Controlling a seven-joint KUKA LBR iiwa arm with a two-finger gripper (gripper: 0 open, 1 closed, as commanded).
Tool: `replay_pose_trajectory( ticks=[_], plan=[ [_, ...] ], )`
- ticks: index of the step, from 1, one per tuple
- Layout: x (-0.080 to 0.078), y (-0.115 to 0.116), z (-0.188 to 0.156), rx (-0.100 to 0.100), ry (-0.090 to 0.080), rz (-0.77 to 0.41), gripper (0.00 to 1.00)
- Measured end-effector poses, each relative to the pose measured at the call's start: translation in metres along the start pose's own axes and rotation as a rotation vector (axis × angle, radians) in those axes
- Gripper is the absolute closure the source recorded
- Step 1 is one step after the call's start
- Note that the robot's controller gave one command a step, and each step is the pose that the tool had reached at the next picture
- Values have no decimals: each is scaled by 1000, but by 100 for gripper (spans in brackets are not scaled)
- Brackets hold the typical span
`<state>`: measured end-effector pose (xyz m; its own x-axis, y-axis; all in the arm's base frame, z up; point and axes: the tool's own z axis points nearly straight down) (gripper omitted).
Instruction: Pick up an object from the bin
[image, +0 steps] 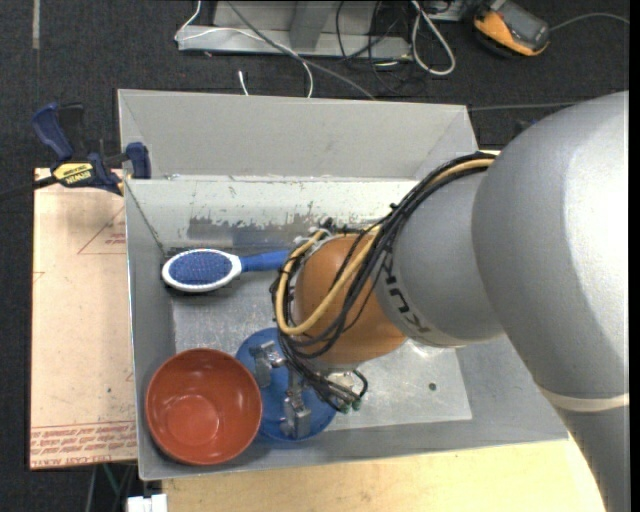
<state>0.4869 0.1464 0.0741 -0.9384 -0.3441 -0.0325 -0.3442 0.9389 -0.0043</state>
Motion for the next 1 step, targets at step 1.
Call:
replay_pose_trajectory(
  ticks=[1],
  plan=[
    [2, 3, 3, -4, 6, -2, 100]
  ],
)
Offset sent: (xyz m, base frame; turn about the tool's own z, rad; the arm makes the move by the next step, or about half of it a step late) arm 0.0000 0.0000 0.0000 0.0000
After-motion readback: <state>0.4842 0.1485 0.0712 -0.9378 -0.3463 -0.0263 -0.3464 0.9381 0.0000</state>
